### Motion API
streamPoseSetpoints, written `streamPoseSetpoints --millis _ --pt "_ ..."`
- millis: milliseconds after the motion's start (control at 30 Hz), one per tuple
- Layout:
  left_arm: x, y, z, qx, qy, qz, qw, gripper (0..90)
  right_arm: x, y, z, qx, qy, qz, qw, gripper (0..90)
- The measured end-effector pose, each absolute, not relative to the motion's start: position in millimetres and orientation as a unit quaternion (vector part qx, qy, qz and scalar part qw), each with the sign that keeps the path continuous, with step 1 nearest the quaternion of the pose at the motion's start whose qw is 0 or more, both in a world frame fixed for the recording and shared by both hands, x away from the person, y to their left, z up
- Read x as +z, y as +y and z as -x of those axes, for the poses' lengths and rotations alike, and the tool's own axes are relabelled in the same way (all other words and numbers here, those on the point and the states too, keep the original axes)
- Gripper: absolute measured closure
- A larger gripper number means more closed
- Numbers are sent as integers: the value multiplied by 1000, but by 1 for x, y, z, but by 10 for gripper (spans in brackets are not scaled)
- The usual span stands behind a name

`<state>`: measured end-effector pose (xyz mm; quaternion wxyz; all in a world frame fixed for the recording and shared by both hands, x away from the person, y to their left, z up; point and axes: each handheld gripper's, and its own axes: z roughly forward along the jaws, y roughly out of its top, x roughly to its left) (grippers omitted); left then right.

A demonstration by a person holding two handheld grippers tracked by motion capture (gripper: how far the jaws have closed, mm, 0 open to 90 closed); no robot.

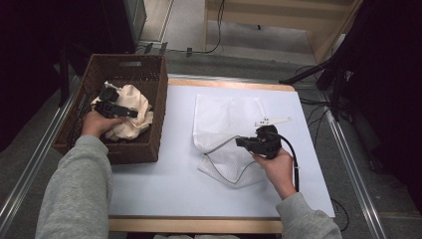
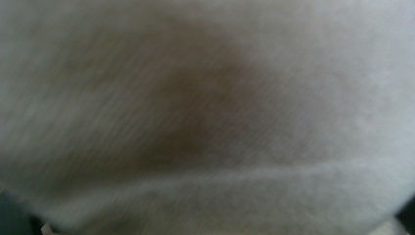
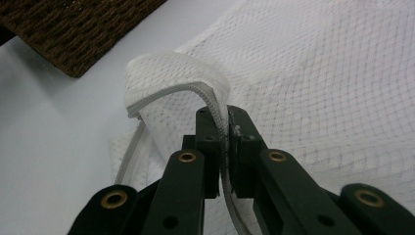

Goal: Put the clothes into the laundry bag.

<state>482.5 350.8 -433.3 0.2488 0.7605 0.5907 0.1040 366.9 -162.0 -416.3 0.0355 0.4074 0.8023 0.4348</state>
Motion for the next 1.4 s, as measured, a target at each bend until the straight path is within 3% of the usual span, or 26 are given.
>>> streamPoseSetpoints --millis 200,400,500,600,767,1400 --pt "-432 349 -478 119 595 -756 246 100 -417 -162 -368 433 802 -409 35 857" --pt "-427 347 -474 117 608 -748 240 313 -417 -163 -368 434 801 -411 34 857" --pt "-422 350 -475 79 627 -737 240 470 -417 -163 -368 435 800 -411 35 857" --pt "-419 350 -475 65 629 -739 233 543 -417 -163 -368 435 800 -411 35 853" --pt "-409 356 -475 23 644 -726 241 594 -417 -164 -369 436 799 -413 36 857" --pt "-348 356 -463 40 610 -744 270 614 -415 -167 -370 445 793 -415 32 887"
